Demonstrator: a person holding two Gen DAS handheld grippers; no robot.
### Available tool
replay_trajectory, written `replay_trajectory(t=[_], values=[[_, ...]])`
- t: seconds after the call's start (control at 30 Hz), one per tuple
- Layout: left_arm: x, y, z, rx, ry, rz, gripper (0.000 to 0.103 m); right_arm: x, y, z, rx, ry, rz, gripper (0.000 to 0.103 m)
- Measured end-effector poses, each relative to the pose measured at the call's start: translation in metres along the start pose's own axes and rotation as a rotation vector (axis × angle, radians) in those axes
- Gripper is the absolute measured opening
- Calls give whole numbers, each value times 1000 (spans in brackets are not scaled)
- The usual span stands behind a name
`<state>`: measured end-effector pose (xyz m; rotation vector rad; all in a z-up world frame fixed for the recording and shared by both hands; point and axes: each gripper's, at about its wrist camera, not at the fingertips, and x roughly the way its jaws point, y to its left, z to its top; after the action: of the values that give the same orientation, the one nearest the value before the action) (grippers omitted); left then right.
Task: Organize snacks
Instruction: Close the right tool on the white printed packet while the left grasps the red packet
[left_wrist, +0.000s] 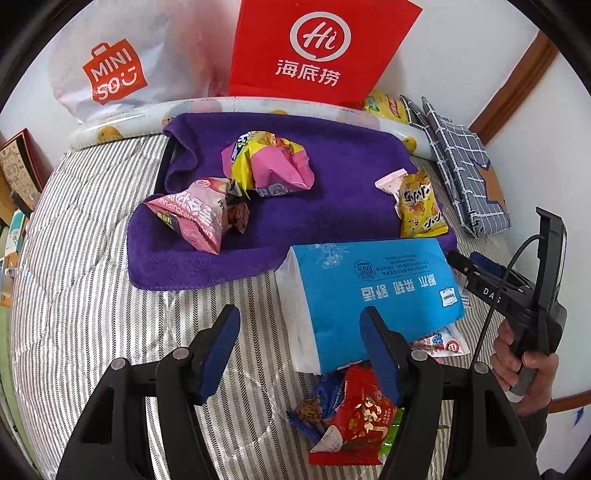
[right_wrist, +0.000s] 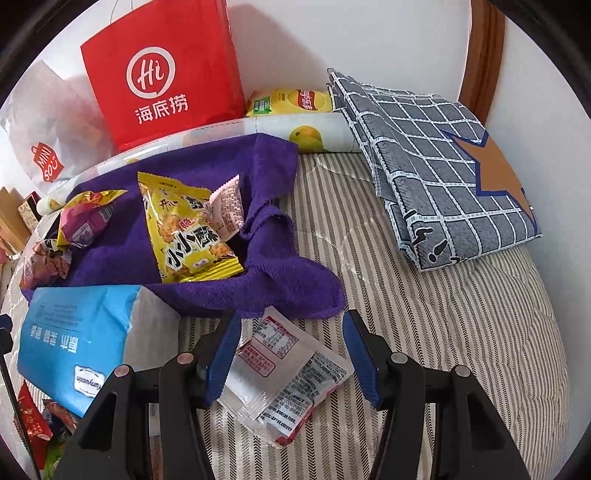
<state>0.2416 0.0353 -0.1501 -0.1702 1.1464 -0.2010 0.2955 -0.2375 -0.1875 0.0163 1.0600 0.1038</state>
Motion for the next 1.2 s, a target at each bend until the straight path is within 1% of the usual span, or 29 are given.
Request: replay_trajectory(t=[0.27,0.57,0.73,0.97,1.03,1.2], values=[[-1,-3,-3,1,2,-7,67,-2,2,-8,-19,11,10,55],[-8,-6,-7,10,-6,-12,67,-8,2,-18,-43,22,0,55],[-10,-6,-10,13,-5,-6,67,-5,2,-20,-36,30,16,56],[-8,0,-10,0,2,6,67,12,-1,-19,-14,51,26,56],[-6,1,-10,-2,5,7,67,12,-3,-18,-6,39,35,57],[-5,-1,-12,5,9,8,67,8,-3,-20,-10,18,39,51]])
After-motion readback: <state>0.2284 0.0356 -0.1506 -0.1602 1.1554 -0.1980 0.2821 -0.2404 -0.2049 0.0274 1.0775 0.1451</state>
